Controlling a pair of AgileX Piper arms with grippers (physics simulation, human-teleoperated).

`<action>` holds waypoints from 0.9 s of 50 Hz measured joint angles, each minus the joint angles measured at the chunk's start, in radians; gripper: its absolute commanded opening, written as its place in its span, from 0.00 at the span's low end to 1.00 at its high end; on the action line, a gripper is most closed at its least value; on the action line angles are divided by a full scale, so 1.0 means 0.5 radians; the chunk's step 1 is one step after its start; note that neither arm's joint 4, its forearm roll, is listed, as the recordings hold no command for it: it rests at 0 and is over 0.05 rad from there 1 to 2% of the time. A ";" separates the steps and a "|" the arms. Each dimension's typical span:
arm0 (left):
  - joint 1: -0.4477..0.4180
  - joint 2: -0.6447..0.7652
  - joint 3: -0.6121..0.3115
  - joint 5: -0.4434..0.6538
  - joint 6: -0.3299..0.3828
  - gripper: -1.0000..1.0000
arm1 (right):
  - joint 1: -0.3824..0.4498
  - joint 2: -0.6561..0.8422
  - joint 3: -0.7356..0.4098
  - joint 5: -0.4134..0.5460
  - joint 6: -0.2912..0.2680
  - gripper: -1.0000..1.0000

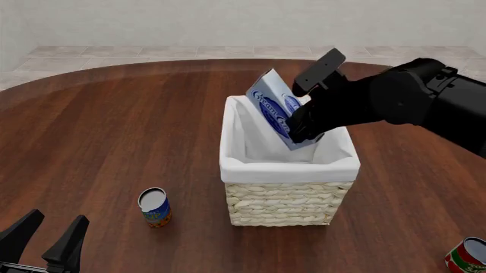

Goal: Pick up the cream cheese box, and put it in the basket.

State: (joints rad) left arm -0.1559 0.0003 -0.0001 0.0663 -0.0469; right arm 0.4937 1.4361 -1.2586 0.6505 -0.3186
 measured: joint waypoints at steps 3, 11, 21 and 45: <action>0.000 0.000 0.000 0.000 0.000 1.00 | 0.001 0.003 0.019 -0.013 0.001 0.00; -0.001 0.000 0.000 0.000 0.001 1.00 | -0.004 0.009 0.065 -0.046 -0.002 0.00; 0.000 0.000 0.000 0.000 0.000 1.00 | -0.011 0.017 0.125 -0.090 -0.001 0.00; -0.002 0.035 -0.136 0.105 -0.012 1.00 | -0.044 0.010 0.147 -0.149 -0.034 1.00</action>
State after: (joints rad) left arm -0.1571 0.0177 -0.0681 0.1190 -0.0529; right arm 0.4717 1.4412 -1.1851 0.5761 -0.3354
